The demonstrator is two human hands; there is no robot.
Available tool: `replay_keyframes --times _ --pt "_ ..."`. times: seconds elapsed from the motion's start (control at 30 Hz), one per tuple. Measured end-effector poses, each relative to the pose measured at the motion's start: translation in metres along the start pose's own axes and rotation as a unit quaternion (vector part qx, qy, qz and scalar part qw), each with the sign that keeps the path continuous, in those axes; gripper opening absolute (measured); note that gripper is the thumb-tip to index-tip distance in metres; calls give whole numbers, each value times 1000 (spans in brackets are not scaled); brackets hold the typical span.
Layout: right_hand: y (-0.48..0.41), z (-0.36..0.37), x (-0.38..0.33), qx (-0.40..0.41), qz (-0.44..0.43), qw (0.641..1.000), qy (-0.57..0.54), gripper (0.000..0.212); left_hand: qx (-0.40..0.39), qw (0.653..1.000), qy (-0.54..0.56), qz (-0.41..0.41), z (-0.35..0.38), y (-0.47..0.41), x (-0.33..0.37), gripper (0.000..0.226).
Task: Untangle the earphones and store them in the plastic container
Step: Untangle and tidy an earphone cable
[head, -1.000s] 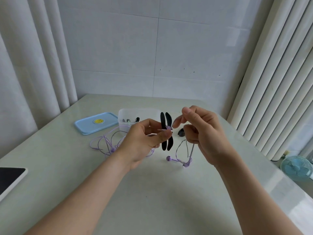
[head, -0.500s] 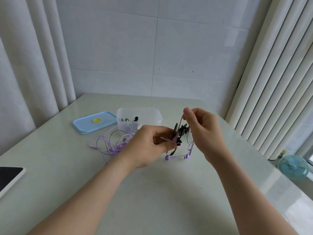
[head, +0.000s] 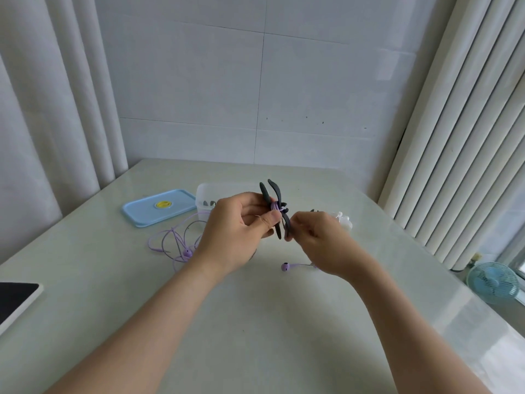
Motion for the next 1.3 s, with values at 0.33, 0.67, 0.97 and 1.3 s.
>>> replay_keyframes --times 0.33,0.67,0.97,1.3 --pt "21 5 -30 -177 -5 971 -163 26 75 996 -40 2 -9 3 3 16" --pt "14 -24 -31 60 -40 956 -284 35 -80 984 -156 41 -4 -2 -5 15" --pt "9 -44 -8 176 31 891 -416 32 -134 973 -185 38 6 3 -14 16" --pt "9 -35 -24 82 -9 855 -513 35 -94 984 -152 0 6 4 -15 26"
Point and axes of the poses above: each hand's wrist, its own y-axis away from the middle knuckle, its own z-axis out of the palm, x = y × z, the point moved 5 cm from there along -y, towards the middle knuckle, and after that the axes turned 4 degrees about z, right-handed, at the moved point
